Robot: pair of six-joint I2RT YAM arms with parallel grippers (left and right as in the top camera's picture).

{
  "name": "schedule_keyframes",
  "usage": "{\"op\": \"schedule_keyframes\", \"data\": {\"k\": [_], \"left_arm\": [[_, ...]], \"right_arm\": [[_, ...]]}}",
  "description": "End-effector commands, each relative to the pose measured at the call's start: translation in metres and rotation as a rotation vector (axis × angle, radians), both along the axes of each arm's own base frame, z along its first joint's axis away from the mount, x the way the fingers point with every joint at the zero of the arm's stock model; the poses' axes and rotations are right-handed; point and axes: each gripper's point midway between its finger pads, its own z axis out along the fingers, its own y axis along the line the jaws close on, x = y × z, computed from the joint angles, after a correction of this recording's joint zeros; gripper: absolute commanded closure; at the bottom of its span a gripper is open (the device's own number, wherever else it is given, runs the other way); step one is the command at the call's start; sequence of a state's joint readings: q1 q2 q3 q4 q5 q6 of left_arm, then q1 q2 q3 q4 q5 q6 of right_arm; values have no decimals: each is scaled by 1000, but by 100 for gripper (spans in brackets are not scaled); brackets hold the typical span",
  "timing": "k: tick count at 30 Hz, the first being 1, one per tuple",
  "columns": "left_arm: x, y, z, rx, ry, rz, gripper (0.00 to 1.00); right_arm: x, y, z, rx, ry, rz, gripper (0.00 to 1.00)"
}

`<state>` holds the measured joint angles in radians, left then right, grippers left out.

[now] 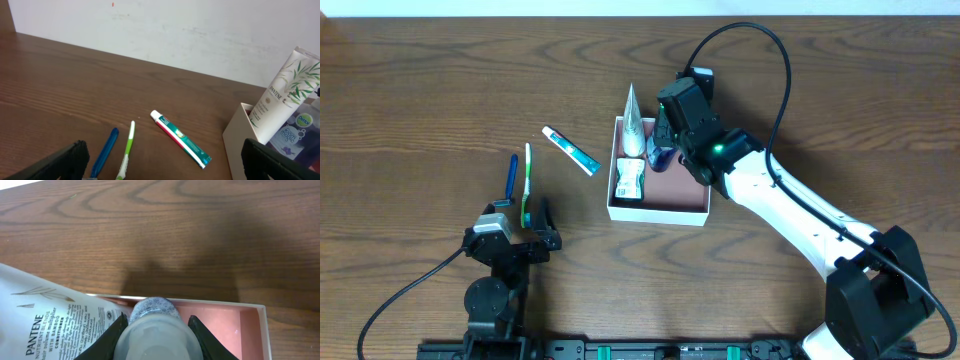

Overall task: Pack container
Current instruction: 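Lift the pump bottle and carry it over the box, then lower the pump bottle into the box beside the soap box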

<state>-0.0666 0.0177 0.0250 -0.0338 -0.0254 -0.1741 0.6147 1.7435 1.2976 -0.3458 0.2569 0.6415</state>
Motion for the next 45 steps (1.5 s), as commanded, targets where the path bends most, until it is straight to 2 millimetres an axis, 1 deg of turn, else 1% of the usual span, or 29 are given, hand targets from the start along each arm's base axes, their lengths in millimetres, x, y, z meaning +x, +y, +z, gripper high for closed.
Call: {"op": "schedule_keyframes", "data": {"k": [1,7,22,30,43,45], "left_arm": [[-1,2,-19,25,59,7,2],[-1,2,-19,25,59,7,2],[-1,2,-19,25,59,7,2],[-1,2,-19,25,59,7,2],[-1,2,-19,25,59,7,2],[-1,2,-19,25,59,7,2]], "right_arm": [[5,2,11,6,-40,-22,97],[8,0,7,-10,-42,-35,96],[10,1,9,-5,-57,-35,95],[13,4,-1,-9,-46,-31,95],[14,6,0,-13,-55,-20,93],[14,6,0,-13,-55,-20,91]]}}
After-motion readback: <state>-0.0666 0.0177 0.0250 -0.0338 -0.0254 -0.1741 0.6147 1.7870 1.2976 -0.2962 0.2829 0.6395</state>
